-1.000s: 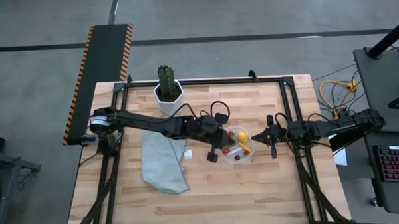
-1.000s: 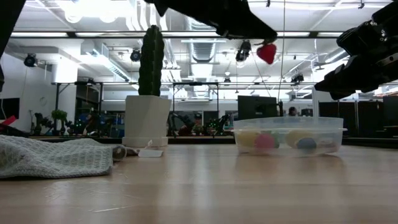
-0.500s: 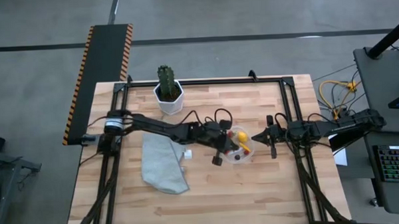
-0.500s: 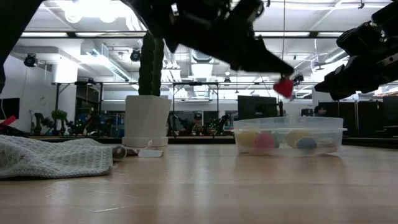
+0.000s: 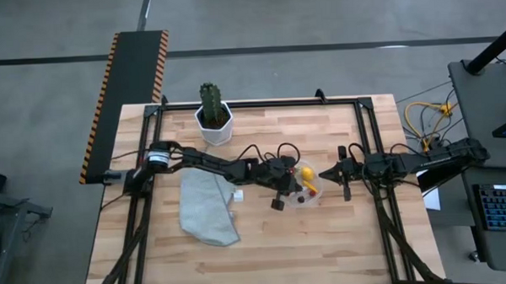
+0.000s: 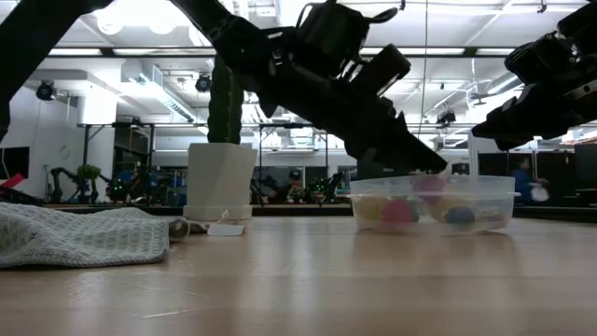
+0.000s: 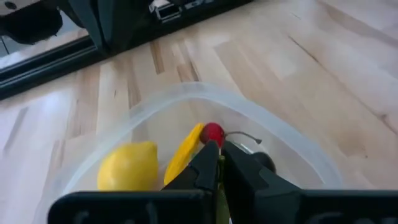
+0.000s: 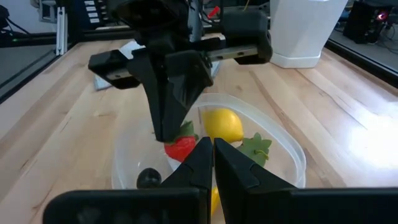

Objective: Pick and placing Produce into tupperware
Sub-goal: Put the red strawberry into the transparent container, then return to Home Position

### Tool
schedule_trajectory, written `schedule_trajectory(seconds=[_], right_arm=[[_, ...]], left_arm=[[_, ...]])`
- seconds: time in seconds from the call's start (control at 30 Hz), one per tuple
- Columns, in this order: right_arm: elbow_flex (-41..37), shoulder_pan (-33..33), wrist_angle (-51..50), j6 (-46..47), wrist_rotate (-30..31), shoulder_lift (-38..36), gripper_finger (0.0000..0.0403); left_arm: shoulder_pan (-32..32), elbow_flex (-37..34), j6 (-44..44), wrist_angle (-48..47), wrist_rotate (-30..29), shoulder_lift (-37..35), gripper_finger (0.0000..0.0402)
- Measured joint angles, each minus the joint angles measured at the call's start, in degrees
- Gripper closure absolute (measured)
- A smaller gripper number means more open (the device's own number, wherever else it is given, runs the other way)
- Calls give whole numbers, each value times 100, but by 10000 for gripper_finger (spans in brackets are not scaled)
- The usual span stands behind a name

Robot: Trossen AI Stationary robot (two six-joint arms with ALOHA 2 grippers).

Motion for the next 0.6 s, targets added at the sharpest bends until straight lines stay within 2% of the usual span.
schedule_trajectory(seconds=[0.27,0.33,0.53,0.6], right_arm=[[0,2,2,0,0,0,394],[0,2,2,0,0,0,394],[0,0,2,1,-1,0,394],[0,0,2,0,-1,0,394]], left_arm=[[11,27,-112,-13,49,-28,392],[13,27,-127,-55,131,-29,371],[13,36,-287,-68,296,-103,267],[12,31,-293,-179,284,-279,245]])
